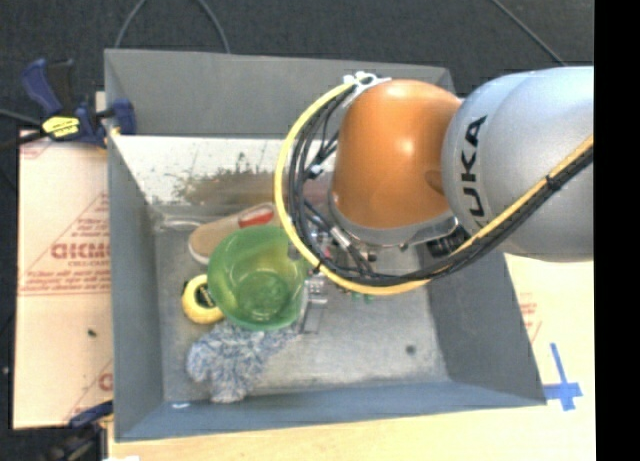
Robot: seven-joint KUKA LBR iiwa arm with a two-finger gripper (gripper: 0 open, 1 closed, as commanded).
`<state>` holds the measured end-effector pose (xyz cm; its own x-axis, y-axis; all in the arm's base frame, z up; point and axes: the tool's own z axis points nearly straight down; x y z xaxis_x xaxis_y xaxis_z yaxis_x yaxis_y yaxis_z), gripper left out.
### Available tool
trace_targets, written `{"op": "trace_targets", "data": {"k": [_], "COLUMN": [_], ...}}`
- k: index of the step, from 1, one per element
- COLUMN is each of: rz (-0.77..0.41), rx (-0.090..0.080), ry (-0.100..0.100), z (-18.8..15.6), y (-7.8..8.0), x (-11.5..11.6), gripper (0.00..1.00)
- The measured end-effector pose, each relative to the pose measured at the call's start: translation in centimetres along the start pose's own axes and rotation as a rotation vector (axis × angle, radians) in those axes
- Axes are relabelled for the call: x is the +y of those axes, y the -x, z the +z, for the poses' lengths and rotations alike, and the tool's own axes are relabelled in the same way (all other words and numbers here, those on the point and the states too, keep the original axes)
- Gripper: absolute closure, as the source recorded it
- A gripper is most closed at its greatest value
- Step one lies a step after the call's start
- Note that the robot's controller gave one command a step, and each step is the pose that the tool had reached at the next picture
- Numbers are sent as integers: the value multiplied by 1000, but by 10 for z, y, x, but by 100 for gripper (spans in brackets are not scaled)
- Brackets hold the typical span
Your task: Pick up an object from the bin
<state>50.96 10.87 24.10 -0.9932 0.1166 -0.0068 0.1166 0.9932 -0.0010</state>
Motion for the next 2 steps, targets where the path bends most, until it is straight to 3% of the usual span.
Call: {"op": "trace_targets", "data": {"k": [1, 2], "rz": [-56, 39], "rx": [-15, -10], "ry": [-1, 3], "z": [8, 18], "y": [8, -13], "x": [15, -2], "gripper": [0, 0]}}
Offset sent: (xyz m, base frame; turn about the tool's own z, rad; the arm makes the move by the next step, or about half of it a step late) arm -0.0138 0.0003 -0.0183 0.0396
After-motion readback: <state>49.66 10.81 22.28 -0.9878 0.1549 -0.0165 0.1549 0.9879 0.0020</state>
